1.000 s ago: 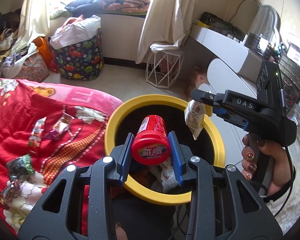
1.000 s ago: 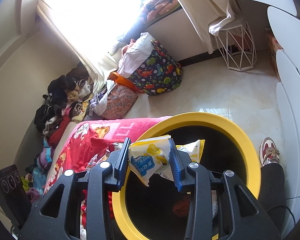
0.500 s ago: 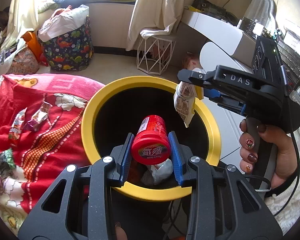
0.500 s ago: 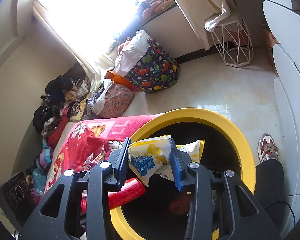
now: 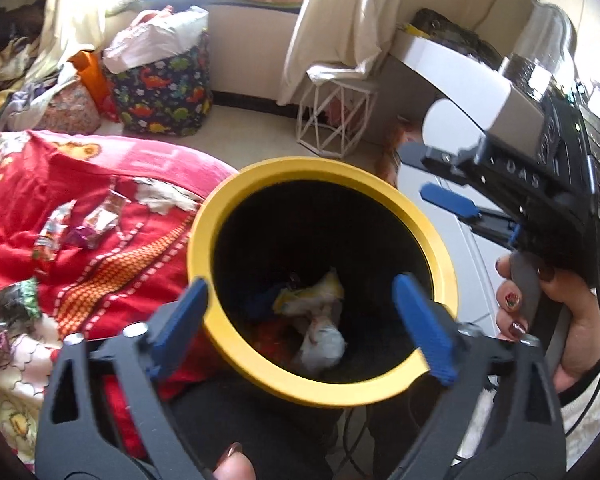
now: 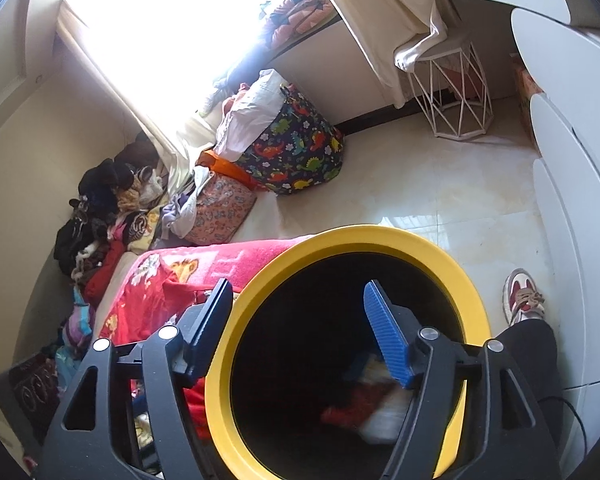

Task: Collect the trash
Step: 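Open both grippers to drop the container and snack bag into the bin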

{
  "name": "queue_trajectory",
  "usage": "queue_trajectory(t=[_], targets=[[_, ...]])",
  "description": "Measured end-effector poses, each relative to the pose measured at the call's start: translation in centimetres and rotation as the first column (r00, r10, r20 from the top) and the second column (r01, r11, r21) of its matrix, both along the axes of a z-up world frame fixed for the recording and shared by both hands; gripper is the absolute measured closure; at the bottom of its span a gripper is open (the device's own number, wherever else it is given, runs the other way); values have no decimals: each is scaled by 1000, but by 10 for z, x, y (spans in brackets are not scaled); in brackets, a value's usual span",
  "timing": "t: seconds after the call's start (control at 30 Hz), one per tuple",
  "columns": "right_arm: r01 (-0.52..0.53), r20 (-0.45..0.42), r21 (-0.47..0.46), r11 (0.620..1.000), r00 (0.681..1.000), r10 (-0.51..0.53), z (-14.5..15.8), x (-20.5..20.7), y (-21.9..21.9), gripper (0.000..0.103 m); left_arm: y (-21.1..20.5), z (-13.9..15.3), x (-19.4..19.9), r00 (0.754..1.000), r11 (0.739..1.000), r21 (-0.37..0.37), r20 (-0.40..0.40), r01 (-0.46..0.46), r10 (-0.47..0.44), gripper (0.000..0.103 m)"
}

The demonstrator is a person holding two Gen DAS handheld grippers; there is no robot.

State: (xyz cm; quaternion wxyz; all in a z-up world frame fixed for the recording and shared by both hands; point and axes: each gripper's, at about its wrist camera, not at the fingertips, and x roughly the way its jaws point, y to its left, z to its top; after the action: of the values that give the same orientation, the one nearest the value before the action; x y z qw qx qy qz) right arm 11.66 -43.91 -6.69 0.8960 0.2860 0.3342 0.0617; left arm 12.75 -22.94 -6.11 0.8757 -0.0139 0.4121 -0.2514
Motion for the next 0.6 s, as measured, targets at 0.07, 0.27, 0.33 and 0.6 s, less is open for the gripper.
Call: queue_trajectory(t=[0.07,0.27,0.33,0.6], targets=[[-8,5,-16,1000,1000,8,2,0,4,35,4,4,-2,1000,1000,-2,15,-16,16,11],[-34,21,-62,998,999,36,11,0,20,31,15,15,-4,997,999,0,63,-50,50,11],[-39,26,-72,997,999,41,13,-1,24,30,20,18,-5,995,998,-7,73,-63,64,11],[-63,40,-102,993,997,68,21,-2,40,27,43,28,-8,988,993,-30,101,-114,116,11]])
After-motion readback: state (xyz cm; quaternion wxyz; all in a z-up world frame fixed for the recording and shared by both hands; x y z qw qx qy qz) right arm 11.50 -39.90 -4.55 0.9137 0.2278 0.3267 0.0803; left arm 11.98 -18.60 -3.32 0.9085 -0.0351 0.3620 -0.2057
